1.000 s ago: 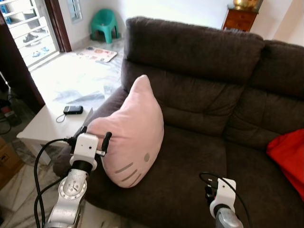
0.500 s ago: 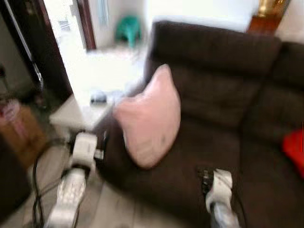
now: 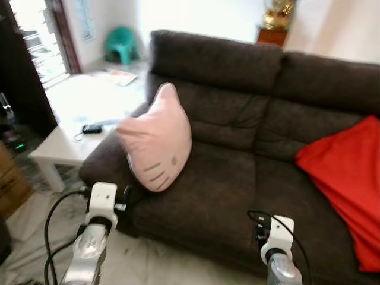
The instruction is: Move the pillow to the sofa from floor
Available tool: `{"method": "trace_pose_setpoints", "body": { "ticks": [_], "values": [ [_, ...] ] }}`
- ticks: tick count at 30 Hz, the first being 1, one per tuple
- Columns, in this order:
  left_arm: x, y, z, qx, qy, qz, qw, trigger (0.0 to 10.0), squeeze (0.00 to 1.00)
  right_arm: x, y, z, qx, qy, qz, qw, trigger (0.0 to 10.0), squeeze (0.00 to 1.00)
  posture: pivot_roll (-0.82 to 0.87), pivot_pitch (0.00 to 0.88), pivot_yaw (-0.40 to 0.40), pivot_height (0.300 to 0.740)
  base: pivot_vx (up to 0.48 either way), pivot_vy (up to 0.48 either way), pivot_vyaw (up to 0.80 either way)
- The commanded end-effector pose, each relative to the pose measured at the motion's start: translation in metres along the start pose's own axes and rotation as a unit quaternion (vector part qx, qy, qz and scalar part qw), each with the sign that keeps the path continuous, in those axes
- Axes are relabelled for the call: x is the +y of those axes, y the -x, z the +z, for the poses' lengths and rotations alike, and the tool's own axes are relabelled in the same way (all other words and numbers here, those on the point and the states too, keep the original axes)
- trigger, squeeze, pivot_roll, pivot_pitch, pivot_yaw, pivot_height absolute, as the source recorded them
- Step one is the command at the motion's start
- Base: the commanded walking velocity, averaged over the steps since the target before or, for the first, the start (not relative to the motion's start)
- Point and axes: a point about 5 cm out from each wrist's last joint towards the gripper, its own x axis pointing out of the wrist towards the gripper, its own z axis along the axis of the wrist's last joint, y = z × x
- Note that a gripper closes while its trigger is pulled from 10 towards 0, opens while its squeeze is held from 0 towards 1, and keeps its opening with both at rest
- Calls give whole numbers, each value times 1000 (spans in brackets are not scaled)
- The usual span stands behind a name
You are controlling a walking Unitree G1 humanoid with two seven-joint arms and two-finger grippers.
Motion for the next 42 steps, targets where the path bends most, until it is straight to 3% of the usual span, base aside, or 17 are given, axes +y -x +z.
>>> {"method": "trace_pose_setpoints", "body": {
  "ticks": [1,7,17,21,28,35,42],
  "values": [
    [3,-1,-9,27,10,3,1000,10000,0,-2,2,-8,23,4,5,1000,10000,0,118,0,-77,740,0,0,0],
    [5,15,-50,119,14,9,993,10000,0,-15,13,-40,103,6,1,995,10000,0,119,0,-65,740,0,0,0],
    [5,38,-91,226,22,5,974,10000,0,-20,27,-65,140,-10,-11,990,10000,0,70,0,-32,740,0,0,0],
    [3,39,-94,241,27,2,970,10000,0,-22,29,-68,143,-12,-13,990,10000,0,60,0,-28,740,0,0,0],
    [-10,30,-87,242,6,-29,970,10000,0,-25,31,-71,144,-23,-17,989,10000,0,8,0,-7,740,0,0,0],
    [-21,24,-83,242,14,-22,970,10000,0,-32,28,-66,139,-6,-15,990,10000,0,-34,0,-20,740,0,0,0],
    [-25,27,-87,258,18,-30,966,10000,0,-38,26,-61,133,-8,-21,991,10000,0,-21,0,-34,740,0,0,0]
  ]
}}
